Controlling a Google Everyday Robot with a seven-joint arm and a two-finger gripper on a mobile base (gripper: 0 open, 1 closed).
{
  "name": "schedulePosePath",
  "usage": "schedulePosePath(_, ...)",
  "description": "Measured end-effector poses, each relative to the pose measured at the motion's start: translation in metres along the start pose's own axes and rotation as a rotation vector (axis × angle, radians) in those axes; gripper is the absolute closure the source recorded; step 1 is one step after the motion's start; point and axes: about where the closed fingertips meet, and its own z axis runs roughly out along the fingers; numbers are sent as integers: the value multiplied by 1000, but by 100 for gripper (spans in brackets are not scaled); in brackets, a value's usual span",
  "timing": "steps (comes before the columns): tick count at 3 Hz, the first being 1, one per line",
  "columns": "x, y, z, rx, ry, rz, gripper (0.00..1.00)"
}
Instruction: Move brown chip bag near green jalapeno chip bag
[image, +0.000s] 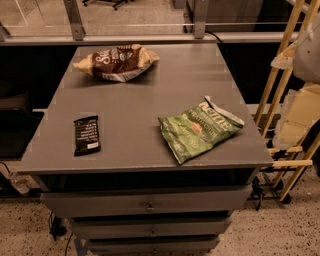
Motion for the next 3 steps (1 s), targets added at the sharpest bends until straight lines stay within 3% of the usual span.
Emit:
schedulePosePath(1, 0, 0, 0, 0, 0, 0, 0)
schedulePosePath(3, -63, -70, 15, 61, -231, -8, 0)
